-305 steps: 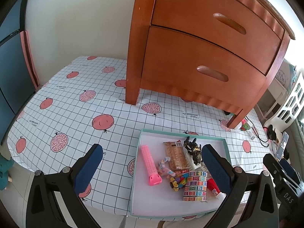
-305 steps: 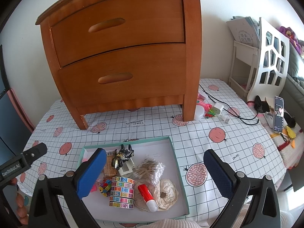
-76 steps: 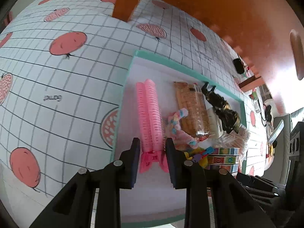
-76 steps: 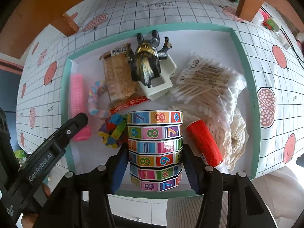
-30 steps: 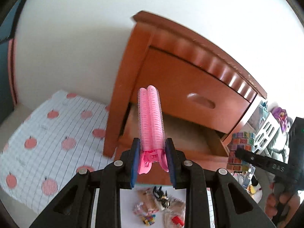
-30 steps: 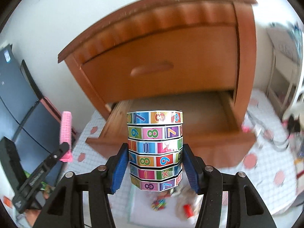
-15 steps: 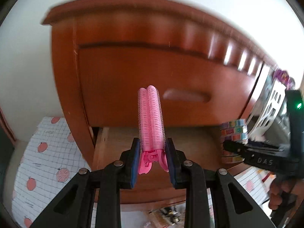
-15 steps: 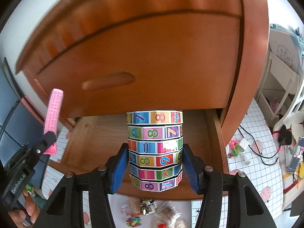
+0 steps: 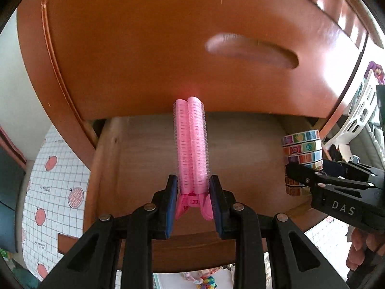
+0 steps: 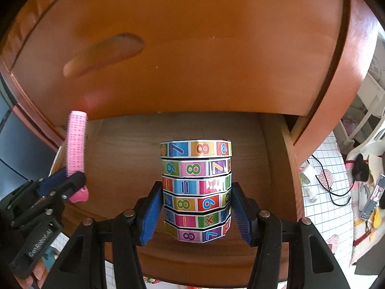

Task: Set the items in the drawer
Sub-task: 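Carry the pink roller and numbered cylinder up into the open drawer with both tools, then open the left tool to drop the roller while the right tool releases the cylinder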

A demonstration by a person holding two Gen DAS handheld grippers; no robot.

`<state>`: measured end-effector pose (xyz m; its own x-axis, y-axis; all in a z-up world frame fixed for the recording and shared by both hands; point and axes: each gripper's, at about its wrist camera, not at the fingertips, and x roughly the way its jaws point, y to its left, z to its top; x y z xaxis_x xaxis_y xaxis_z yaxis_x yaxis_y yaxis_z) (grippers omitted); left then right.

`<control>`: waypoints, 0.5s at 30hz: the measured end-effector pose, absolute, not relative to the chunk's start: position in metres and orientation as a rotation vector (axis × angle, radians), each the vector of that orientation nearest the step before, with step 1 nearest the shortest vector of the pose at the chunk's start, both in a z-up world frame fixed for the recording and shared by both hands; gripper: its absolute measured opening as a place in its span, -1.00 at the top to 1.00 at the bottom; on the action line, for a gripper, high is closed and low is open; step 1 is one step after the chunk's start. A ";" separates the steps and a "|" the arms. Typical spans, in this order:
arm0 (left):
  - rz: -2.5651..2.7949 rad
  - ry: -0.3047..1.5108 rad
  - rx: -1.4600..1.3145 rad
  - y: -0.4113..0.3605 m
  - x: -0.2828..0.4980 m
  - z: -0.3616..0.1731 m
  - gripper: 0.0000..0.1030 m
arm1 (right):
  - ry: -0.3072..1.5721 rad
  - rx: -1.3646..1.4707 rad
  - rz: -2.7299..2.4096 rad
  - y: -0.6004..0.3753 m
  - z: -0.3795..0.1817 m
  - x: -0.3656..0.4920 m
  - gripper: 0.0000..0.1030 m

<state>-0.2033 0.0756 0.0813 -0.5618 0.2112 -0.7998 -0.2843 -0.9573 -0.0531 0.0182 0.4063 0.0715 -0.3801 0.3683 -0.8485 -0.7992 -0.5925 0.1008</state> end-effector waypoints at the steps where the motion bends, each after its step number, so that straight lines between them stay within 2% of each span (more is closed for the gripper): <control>1: 2.549 0.119 -1.296 0.076 -0.203 0.079 0.45 | 0.670 -1.068 2.024 0.406 0.071 0.019 -0.14; 5: 2.547 0.111 -1.324 0.075 -0.203 0.075 0.45 | 0.741 -1.014 1.937 0.405 0.069 0.021 -0.15; 10: 2.549 0.122 -1.328 0.075 -0.200 0.080 0.43 | 0.726 -1.022 1.935 0.400 0.074 0.023 -0.15; 12: 2.552 0.126 -1.320 0.074 -0.197 0.084 0.19 | 0.729 -1.023 1.933 0.399 0.075 0.024 -0.17; 14: 2.558 0.121 -1.312 0.075 -0.194 0.087 0.06 | 0.755 -0.985 1.887 0.402 0.077 0.026 -0.24; 15: 2.562 0.120 -1.308 0.073 -0.193 0.088 0.06 | 0.749 -0.982 1.887 0.401 0.078 0.027 -0.27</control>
